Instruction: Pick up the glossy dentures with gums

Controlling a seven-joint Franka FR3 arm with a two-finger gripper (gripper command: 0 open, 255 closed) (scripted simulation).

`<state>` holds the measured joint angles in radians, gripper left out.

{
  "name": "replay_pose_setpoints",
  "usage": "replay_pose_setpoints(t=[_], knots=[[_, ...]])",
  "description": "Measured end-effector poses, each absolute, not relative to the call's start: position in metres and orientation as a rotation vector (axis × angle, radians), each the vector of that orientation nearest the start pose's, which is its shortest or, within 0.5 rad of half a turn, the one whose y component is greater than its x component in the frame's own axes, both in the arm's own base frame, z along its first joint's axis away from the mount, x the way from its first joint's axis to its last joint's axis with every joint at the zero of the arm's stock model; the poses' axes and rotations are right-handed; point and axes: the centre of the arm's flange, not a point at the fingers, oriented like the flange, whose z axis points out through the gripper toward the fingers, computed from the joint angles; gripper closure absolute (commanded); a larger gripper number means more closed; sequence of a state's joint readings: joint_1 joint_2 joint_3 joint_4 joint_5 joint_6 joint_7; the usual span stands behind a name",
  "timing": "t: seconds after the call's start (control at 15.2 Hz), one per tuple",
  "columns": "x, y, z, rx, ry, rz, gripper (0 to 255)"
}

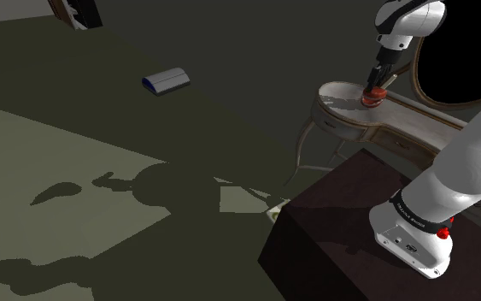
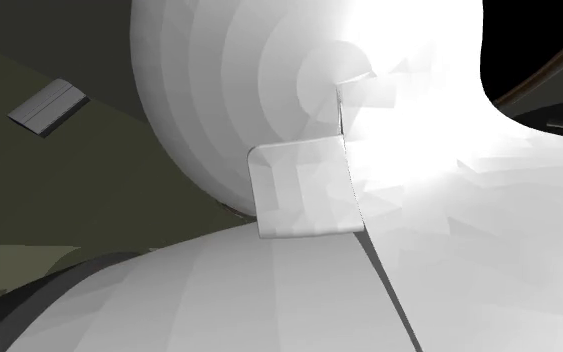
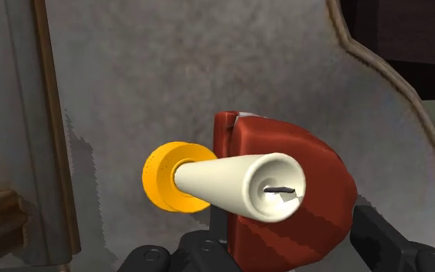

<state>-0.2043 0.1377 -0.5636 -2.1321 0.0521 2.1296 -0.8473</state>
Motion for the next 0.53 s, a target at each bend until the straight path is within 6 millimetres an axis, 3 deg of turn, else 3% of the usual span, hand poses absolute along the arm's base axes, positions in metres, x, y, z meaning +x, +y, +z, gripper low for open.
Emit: replay_pose_setpoints(t=[0.33, 0.53], knots=[[0.395, -0.374, 0.345, -3.071, -0.075, 0.163, 255], [0.394, -0.372, 0.358, -3.07, -0.076, 0.166, 255]])
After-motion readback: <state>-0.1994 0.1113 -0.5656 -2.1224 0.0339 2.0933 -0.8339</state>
